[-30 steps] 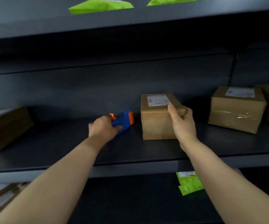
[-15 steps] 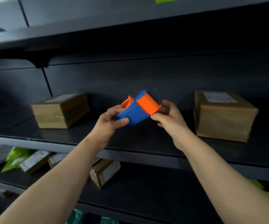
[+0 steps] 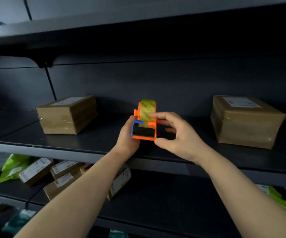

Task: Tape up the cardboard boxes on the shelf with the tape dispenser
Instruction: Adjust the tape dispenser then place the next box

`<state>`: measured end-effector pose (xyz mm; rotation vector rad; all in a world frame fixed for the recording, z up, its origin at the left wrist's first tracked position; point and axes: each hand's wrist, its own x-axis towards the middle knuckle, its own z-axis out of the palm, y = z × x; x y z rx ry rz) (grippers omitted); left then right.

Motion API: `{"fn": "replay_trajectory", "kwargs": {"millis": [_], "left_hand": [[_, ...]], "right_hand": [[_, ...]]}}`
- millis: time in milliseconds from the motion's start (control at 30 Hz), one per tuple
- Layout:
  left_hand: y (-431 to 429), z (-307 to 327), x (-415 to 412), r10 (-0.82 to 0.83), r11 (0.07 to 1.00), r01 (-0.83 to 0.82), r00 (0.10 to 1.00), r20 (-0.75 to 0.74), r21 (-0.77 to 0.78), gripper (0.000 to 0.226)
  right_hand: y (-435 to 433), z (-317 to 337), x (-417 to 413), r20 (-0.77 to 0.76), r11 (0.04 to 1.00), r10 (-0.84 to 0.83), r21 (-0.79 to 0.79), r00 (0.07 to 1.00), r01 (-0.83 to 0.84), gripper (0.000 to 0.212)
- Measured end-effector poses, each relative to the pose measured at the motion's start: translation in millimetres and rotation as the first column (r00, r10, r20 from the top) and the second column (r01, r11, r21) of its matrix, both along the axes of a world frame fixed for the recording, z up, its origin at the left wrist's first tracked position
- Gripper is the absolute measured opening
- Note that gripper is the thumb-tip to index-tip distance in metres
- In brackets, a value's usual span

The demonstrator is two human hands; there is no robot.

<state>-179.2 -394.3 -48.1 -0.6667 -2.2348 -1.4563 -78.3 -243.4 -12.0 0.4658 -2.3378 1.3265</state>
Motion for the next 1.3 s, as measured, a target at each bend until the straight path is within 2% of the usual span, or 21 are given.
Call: {"fn": "replay_trajectory", "kwargs": {"millis": [100,233,333,467,567,633,767,900,1000,1067,1200,1267,1300], "left_hand": [[-0.1,-3.7,2.2,-0.001,1.000,0.002,1.000,-0.018,0.023,0.028],[-3.4,-6.6,2.6,0.062,0.998,-0.063,0.987,-0.146,-0.004,0.053],[-4.7,-5.3,6.2,0.041,0.989,-0.019,0.988,-0.150,0.149,0.042],[-5.2,-6.0,7.8,0.071,0.986,-0.045,0.985,-0.159,0.162,0.047],[-5.2,-9.6,3.2,0.074,0.987,-0.048,0.983,-0.167,0.154,0.052],[-4.9,-11.1,1.1,0.081,0.987,-0.056,0.983,-0.165,0.151,0.048],[-5.2,-10.8,2.9,0.094,0.989,-0.070,0.979,-0.183,0.132,0.045],[-7.0,-9.5,3.4,0.090,0.991,-0.072,0.981,-0.170,0.109,0.040],[-7.9,-14.0,-2.5,0.111,0.994,-0.110,0.979,-0.173,0.013,0.068],[-8.9,-14.0,-2.0,0.131,0.990,-0.137,0.971,-0.199,-0.018,0.075],[-6.3,-12.9,-2.8,0.070,0.997,-0.064,0.983,-0.169,0.035,0.065],[-5.3,-12.6,-3.1,0.058,0.997,-0.046,0.980,-0.189,0.069,0.058],[-5.0,-12.3,-3.4,0.081,0.997,-0.074,0.973,-0.215,0.038,0.056]], "right_hand": [[-6.2,1.5,3.3,-0.098,0.986,-0.054,0.151,0.994,0.068,0.063],[-12.2,-0.4,5.5,-0.270,0.966,-0.145,0.170,0.952,0.195,0.055],[-13.6,-3.2,6.8,-0.408,0.951,-0.169,0.173,0.897,0.258,0.049],[-13.0,-9.1,6.2,-0.544,0.938,-0.195,0.140,0.816,0.318,0.035],[-9.7,-13.4,3.6,-0.651,0.903,-0.190,0.178,0.735,0.392,0.018],[-9.2,-15.7,3.3,-0.701,0.883,-0.169,0.205,0.692,0.423,0.007],[-12.1,-17.9,3.0,-0.759,0.860,-0.155,0.212,0.632,0.464,0.003],[-17.3,-17.2,1.0,-0.773,0.857,-0.145,0.214,0.618,0.468,0.005],[-21.8,-17.2,-0.1,-0.780,0.856,-0.118,0.234,0.614,0.461,0.006],[-21.8,-17.3,0.0,-0.786,0.852,-0.103,0.246,0.609,0.462,0.006],[-15.7,-16.4,1.7,-0.804,0.837,-0.095,0.255,0.586,0.485,0.002],[-13.1,-16.6,1.7,-0.812,0.831,-0.101,0.249,0.575,0.497,0.003],[-12.1,-17.0,1.6,-0.814,0.831,-0.108,0.241,0.571,0.502,0.004]]}}
